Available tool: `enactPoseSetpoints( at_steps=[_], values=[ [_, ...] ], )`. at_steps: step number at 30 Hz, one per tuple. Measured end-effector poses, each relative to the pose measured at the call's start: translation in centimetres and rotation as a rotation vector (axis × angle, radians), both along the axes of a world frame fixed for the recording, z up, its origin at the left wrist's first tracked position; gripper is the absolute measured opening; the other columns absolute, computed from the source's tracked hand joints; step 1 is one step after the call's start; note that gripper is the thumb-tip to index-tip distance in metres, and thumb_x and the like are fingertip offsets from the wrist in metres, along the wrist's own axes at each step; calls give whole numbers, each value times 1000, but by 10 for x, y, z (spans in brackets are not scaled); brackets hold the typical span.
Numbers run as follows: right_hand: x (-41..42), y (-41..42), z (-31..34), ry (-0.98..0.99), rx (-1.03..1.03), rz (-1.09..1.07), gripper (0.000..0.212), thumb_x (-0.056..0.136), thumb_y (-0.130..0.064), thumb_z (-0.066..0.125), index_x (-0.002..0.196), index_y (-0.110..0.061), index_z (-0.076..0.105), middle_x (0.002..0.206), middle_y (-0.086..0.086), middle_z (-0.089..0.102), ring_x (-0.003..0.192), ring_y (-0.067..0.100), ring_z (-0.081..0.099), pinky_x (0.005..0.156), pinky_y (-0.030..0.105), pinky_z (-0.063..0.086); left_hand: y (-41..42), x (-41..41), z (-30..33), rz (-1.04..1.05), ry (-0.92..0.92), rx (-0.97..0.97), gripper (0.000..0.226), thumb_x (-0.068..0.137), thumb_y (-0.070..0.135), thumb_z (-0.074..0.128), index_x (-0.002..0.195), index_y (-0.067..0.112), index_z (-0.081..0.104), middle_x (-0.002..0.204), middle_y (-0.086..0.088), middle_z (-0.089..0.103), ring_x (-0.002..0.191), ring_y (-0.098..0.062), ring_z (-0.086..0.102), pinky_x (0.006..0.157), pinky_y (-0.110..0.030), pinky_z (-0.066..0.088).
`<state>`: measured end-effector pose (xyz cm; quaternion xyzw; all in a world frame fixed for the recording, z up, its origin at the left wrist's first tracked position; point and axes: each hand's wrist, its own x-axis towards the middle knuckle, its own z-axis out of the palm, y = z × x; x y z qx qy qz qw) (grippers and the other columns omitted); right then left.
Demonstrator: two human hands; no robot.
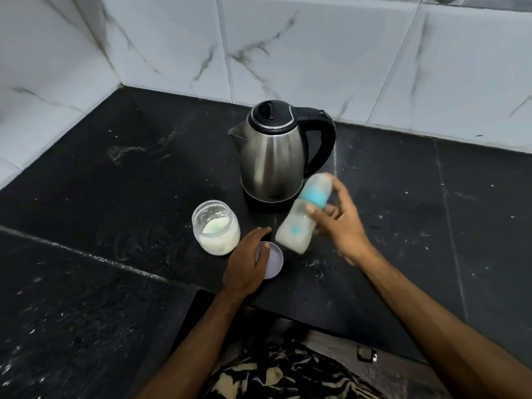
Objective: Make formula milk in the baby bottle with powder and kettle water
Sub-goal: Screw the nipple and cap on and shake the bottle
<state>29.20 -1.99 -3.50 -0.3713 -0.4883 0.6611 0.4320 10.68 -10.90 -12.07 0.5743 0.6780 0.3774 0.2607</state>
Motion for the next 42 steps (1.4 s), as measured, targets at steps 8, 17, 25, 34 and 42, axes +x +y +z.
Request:
enactPoseSetpoints(
  at_steps=[8, 17, 25, 34, 42],
  values=[
    [1, -15, -9, -85, 2, 194, 79, 74, -19, 82, 139, -37, 41, 109, 12, 72, 96, 26, 73, 70, 35, 60, 1, -1, 1, -24, -21, -17, 36, 97, 13, 53, 132, 7, 58, 134, -6, 61, 127, -23, 55, 108, -43, 42],
    [0, -7, -2, 6, -43, 67, 79, 78, -18, 78, 143, -32, 35, 105, 10, 74, 94, 26, 74, 69, 41, 62, -1, 0, 4, -9, -13, 7, 35, 98, 13, 51, 131, 6, 59, 134, -7, 61, 127, -25, 55, 109, -43, 41],
    [1, 15, 8, 239, -99, -249, 73, 84, -18, 70, 146, -24, 32, 96, -2, 75, 90, 20, 73, 67, 41, 62, -2, 3, 5, 22, 2, 5, 33, 100, 11, 50, 132, 8, 59, 135, -3, 61, 129, -20, 53, 112, -31, 37],
    [2, 7, 9, 106, -56, -158, 70, 83, -17, 71, 144, -23, 36, 94, 1, 76, 87, 19, 73, 64, 39, 62, -3, 3, 7, 12, 2, -13, 41, 95, 24, 44, 130, 9, 60, 134, 2, 59, 129, -20, 54, 111, -26, 35],
    [-2, -9, 5, -49, 36, 146, 75, 75, -16, 79, 138, -33, 42, 106, 13, 74, 94, 25, 74, 69, 32, 60, 0, 1, 5, -15, -35, -15, 36, 96, 16, 52, 129, 3, 60, 135, -4, 60, 127, -26, 56, 112, -39, 40]
  ],
)
